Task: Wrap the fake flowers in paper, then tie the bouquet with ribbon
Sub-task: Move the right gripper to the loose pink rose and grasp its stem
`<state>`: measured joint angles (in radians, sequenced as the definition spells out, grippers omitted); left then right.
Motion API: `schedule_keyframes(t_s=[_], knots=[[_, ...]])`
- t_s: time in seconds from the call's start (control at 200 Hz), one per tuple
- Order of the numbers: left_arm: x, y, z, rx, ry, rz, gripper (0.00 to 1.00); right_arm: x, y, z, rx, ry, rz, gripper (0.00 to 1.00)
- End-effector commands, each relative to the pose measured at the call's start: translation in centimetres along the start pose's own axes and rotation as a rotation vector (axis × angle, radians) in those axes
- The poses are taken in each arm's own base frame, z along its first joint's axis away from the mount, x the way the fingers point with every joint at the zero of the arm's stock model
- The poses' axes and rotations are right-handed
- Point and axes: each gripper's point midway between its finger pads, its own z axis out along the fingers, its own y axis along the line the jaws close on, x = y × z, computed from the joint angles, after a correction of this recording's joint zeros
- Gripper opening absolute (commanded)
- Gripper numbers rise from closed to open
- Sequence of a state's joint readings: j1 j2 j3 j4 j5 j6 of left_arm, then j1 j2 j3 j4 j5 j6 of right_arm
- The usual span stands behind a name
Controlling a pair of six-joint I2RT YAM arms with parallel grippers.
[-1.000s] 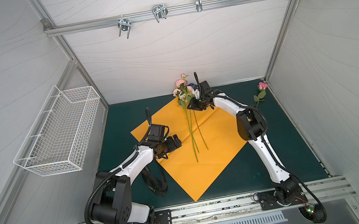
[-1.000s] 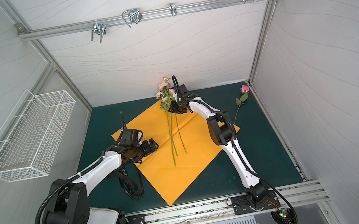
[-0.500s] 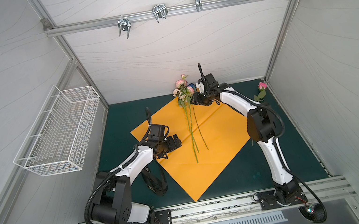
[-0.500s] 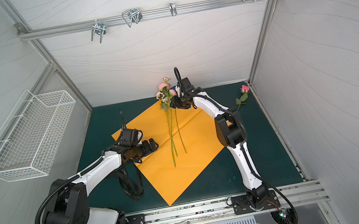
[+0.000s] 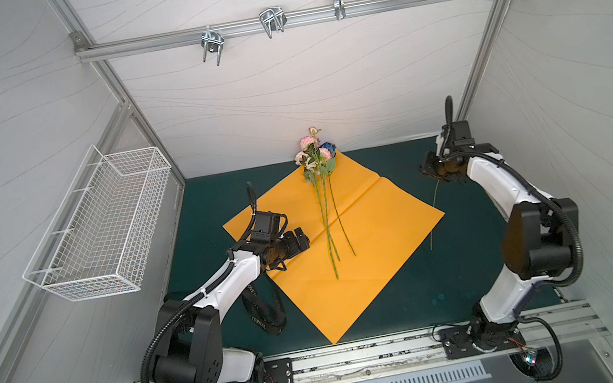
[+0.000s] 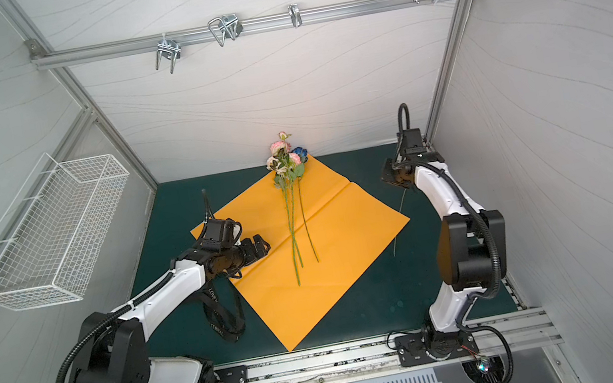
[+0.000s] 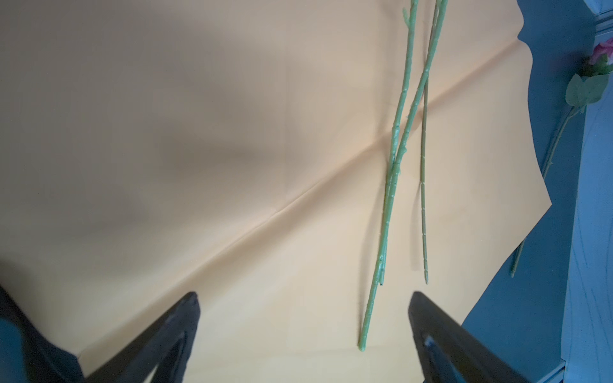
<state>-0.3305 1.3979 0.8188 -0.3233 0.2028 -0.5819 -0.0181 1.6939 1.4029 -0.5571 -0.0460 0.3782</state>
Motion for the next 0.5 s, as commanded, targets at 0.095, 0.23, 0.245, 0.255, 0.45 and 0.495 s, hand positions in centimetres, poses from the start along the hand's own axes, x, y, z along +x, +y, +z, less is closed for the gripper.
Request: schedule_keyframes(t_s=[0.095,0.23,0.245,0.255,0.45,0.495], knots=[[-1.4,-1.5,-1.0,0.041,-0.050,0.010,0.99,0.8,-4.6,2.8,0.158,0.058,-0.024,0.48],[-1.5,-1.6,-1.1,0.043,-0.052,0.010,0.99,0.0,-6.0,6.0,0.221,0.118,-0.028,0.46],[-1.5,-1.6,-1.1,0.042,-0.053,0.009,0.99,-0.1,-6.1,6.3,0.224,0.126,-0.032,0.46],[-1.5,-1.6,-1.1,0.041,-0.053,0.009,0.99,-0.1,-6.2,6.6,0.225,0.131,-0.034,0.46],[-1.5,-1.4,-1.0,0.027,-0.048,0.009,0.99,-0.3,-7.2,9.9,0.241,0.190,-0.026,0.44],[-1.5,-1.4,-1.0,0.027,-0.049,0.010,0.99,-0.2,-7.5,10.3,0.239,0.200,-0.015,0.43]])
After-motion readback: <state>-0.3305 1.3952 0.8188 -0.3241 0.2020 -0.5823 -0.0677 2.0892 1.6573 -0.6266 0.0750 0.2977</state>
